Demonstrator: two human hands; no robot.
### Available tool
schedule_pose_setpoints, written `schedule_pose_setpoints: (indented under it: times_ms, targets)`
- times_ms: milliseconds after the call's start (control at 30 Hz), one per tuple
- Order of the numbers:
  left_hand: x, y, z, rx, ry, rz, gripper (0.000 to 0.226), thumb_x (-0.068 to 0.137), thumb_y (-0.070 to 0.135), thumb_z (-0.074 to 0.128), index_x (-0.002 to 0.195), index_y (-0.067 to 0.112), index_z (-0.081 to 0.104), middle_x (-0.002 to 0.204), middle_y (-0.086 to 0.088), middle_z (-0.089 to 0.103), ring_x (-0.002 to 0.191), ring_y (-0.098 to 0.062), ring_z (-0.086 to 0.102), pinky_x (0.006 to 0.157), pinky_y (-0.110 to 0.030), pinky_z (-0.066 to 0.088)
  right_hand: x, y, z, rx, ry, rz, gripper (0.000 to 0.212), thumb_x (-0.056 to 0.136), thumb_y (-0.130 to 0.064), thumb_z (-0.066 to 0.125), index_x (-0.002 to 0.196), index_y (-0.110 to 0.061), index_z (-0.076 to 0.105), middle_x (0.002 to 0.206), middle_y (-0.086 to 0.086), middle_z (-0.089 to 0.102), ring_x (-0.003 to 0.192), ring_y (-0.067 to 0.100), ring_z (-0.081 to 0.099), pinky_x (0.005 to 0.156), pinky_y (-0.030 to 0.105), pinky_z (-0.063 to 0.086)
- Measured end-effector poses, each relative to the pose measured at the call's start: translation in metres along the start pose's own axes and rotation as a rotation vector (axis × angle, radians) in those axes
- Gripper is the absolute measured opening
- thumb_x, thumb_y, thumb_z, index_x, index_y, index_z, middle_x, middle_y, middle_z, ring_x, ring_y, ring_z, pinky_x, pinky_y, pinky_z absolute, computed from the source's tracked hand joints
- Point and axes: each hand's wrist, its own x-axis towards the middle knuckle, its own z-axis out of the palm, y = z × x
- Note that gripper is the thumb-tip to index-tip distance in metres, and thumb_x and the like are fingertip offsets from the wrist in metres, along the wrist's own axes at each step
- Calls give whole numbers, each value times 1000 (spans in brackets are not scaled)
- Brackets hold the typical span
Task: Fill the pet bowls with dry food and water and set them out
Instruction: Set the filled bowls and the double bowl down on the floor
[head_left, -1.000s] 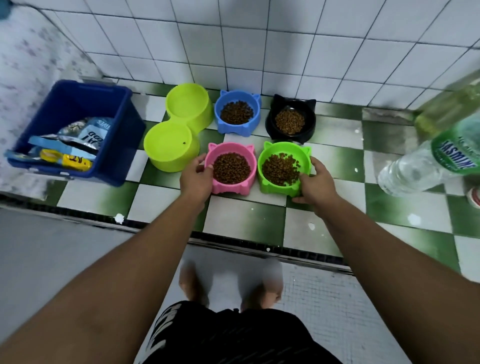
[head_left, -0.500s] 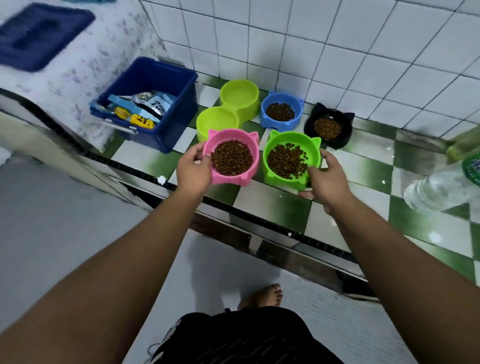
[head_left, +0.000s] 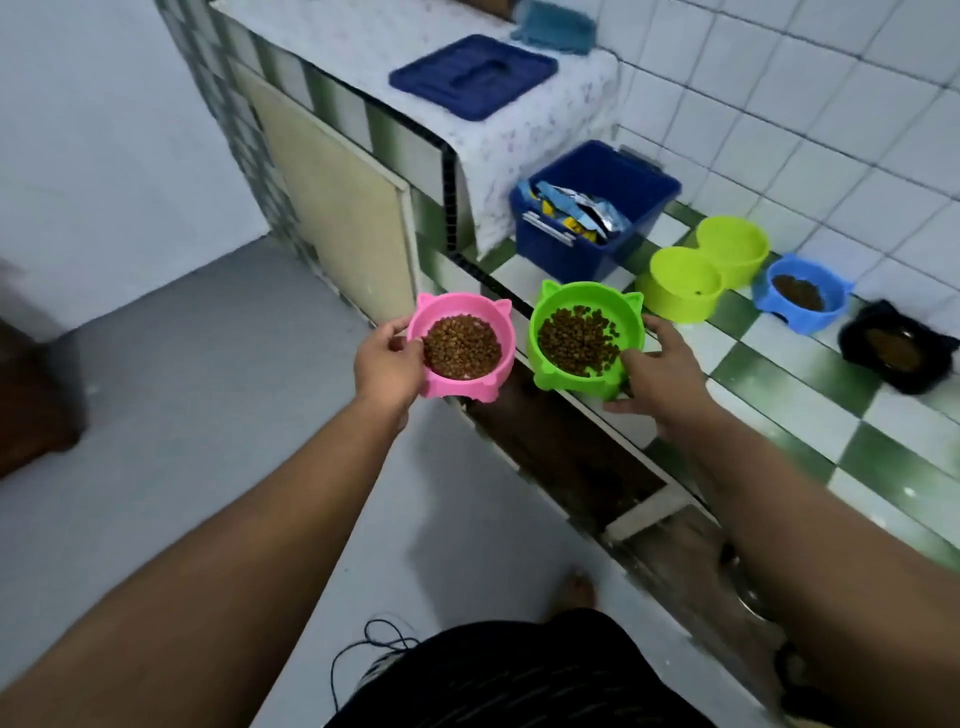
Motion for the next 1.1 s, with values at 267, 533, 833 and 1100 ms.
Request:
schedule_pose_setpoints:
  times_ms: [267, 533, 833, 1100]
  targets:
    - [40, -9, -131, -123, 242, -68, 33, 102, 5, 54, 130, 18, 64, 103, -4, 69, 84, -26, 73, 63, -48, 65, 12, -40, 149, -65, -275, -45, 50, 94, -7, 54, 138, -29, 48, 130, 11, 54, 107, 36, 62, 58, 50, 62]
    - [139, -17, -203, -207, 453, -163, 32, 101, 5, 53, 129, 16, 62, 108, -9, 72, 84, -27, 74, 59, -42, 64, 78, -78, 305, -132, -487, -75, 48, 95, -4, 51, 135, -30, 49, 126, 10, 56, 93, 32, 67, 64, 58, 60]
    - [283, 1, -253, -289, 668, -178, 28, 101, 8, 55, 127, 18, 62, 109, -10, 72, 95, -31, 74, 75, -52, 64, 185, -148, 474, -233, -670, -63, 53, 96, -4, 50, 141, -30, 44, 123, 12, 62, 94, 37, 70, 63, 53, 61]
    - [426, -2, -327, -329, 757, -211, 26, 101, 7, 57, 125, 16, 62, 112, -9, 72, 97, -29, 73, 82, -54, 63, 247, -193, 632, -281, -712, -67, 51, 95, -6, 49, 138, -34, 47, 127, 10, 62, 94, 36, 71, 53, 43, 61]
